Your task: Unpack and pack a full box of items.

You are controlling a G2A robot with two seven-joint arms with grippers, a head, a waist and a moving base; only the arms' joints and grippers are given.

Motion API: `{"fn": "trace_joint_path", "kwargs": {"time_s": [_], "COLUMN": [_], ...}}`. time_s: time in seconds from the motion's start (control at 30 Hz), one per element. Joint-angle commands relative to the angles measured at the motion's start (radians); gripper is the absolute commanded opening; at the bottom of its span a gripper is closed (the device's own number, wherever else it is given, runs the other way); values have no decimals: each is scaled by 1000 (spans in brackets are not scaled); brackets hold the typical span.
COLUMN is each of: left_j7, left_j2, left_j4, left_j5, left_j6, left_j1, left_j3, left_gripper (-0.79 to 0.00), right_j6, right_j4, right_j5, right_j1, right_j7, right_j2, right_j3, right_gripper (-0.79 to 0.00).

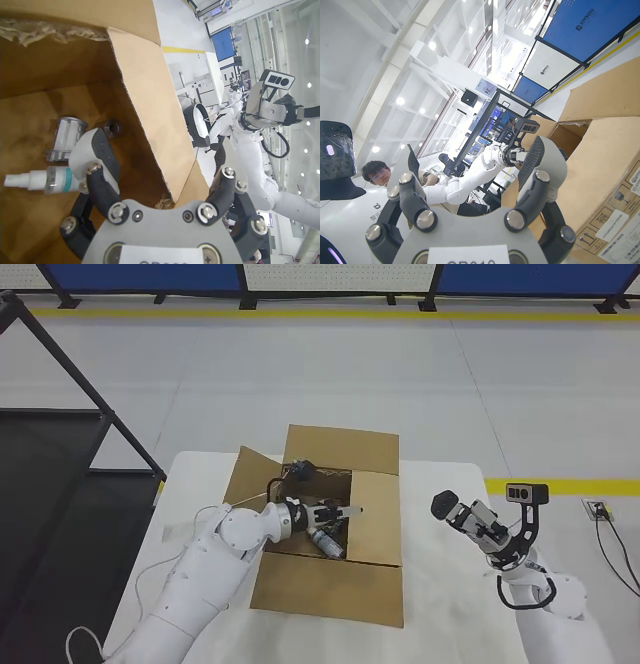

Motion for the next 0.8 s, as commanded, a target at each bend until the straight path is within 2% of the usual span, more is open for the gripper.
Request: {"fn": "trace_joint_path", "kwargs": {"time_s": [0.0, 0.23, 0.63, 0.77], "left_j7": [5, 38, 41, 74], "left_j2": [-12, -45, -46, -42], "left_j4": [28, 92, 95, 57], "left_j5": [-15, -40, -34, -34], "left_j6": [-21, -120, -120, -109], "left_j1": [-13, -43, -45, -16], "left_j3": [19, 62, 63, 49], "left_gripper": [0, 0, 0, 0], "right_j6": [-3, -1, 3, 23], "right_j4": [1, 15, 15, -11], "right_j5": [-1, 2, -1, -12], "right_j1": [0, 5, 7, -3], "right_j7": [-1, -13, -14, -40], "right_j2": [2, 8, 9, 9], "right_j3": [-2, -6, -8, -16], "right_gripper": [0, 0, 0, 0]}}
